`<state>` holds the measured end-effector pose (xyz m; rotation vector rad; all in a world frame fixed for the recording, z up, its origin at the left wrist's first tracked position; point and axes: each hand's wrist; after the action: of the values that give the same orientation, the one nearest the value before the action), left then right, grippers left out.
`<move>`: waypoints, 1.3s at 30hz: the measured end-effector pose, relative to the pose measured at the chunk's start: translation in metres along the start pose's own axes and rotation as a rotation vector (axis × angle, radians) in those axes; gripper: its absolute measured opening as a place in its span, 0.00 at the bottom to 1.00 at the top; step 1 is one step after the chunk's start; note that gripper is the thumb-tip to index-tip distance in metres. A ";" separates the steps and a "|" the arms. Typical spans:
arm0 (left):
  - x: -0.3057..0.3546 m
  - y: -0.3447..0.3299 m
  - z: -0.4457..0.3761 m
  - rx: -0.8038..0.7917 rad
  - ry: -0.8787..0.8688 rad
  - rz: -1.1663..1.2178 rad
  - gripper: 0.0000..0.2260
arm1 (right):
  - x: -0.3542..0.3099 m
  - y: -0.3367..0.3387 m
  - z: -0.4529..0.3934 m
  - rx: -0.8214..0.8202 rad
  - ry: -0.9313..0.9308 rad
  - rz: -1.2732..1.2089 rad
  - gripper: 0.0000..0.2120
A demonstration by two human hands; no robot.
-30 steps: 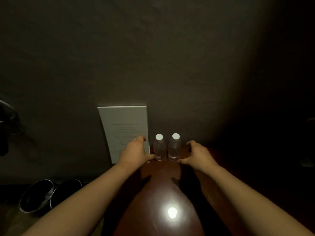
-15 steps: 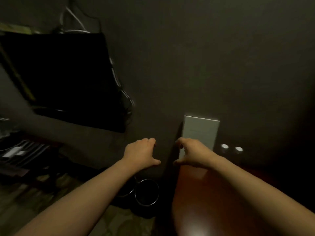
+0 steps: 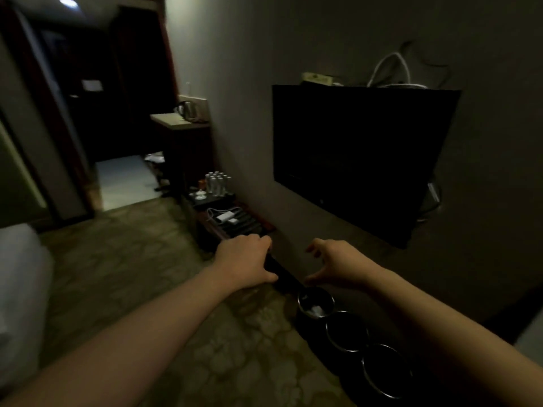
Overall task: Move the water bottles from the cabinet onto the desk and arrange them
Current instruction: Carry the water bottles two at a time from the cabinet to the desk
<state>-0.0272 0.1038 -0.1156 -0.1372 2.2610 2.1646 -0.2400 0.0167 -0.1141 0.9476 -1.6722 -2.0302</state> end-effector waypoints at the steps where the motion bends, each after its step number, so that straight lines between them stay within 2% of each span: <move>1: -0.018 -0.002 0.006 0.004 0.040 0.002 0.30 | -0.015 -0.001 -0.013 -0.012 0.033 0.005 0.35; 6: -0.090 -0.011 0.015 0.007 0.174 0.016 0.32 | -0.068 -0.006 -0.079 -0.049 0.179 0.014 0.32; 12: -0.154 -0.029 -0.017 -0.031 0.271 0.051 0.32 | -0.093 -0.015 -0.174 -0.102 0.255 0.027 0.34; 21: -0.266 -0.027 -0.158 -0.043 0.329 0.014 0.33 | -0.096 0.001 -0.374 -0.108 0.326 0.058 0.35; 26: -0.335 -0.027 -0.240 -0.048 0.381 0.043 0.32 | -0.100 0.016 -0.487 -0.171 0.372 0.053 0.37; 33: -0.435 -0.054 -0.305 -0.028 0.453 0.076 0.30 | -0.133 0.011 -0.613 -0.224 0.454 0.089 0.40; 39: -0.540 -0.085 -0.360 -0.019 0.477 0.059 0.30 | -0.174 -0.006 -0.730 -0.224 0.497 0.150 0.38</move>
<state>0.5366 -0.2275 -0.1476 -0.6623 2.4942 2.3906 0.3825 -0.4019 -0.1327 1.0967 -1.1878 -1.6636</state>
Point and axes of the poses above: each hand's wrist, its own z-axis away from the middle knuckle, its own y-axis out of the back of the hand, x = y × z, and after that the axes turned 6 degrees about -x, right-handed
